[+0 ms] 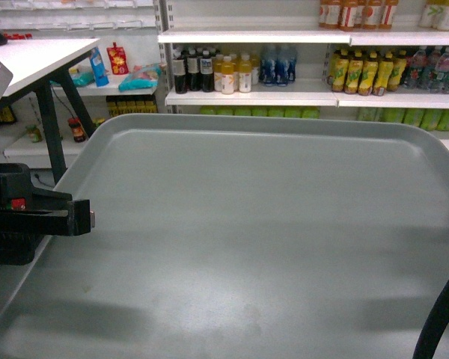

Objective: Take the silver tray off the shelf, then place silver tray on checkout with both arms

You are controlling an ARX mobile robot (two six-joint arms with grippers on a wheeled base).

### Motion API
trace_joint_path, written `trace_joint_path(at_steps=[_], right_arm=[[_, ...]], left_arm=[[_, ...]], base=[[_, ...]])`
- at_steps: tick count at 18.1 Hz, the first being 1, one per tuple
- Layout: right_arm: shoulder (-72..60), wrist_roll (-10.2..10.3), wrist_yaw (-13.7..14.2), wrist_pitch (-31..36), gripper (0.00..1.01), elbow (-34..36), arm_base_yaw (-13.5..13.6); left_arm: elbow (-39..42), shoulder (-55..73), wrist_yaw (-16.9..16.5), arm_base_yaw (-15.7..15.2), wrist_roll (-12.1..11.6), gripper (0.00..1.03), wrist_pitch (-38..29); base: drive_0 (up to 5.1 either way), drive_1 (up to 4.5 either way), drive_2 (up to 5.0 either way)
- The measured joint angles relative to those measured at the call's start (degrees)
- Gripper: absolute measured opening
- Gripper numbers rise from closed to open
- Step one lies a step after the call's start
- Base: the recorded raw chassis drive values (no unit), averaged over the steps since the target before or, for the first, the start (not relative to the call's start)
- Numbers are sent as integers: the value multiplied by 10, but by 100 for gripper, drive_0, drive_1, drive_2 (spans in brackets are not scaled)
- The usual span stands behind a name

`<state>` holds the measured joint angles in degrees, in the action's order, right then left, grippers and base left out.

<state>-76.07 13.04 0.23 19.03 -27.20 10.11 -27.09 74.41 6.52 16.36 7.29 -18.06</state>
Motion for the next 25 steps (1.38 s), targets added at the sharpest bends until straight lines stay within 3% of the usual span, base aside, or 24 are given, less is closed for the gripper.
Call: trace_joint_path(at_steps=[2, 25], right_arm=[[0, 0, 0, 0, 3, 0, 0], [0, 0, 0, -2, 3, 0, 0]], left_arm=[[0, 0, 0, 0, 0, 3, 0], [0, 1, -1, 0, 0, 3, 1]], base=[[0, 0, 0], [-497, 249, 249]])
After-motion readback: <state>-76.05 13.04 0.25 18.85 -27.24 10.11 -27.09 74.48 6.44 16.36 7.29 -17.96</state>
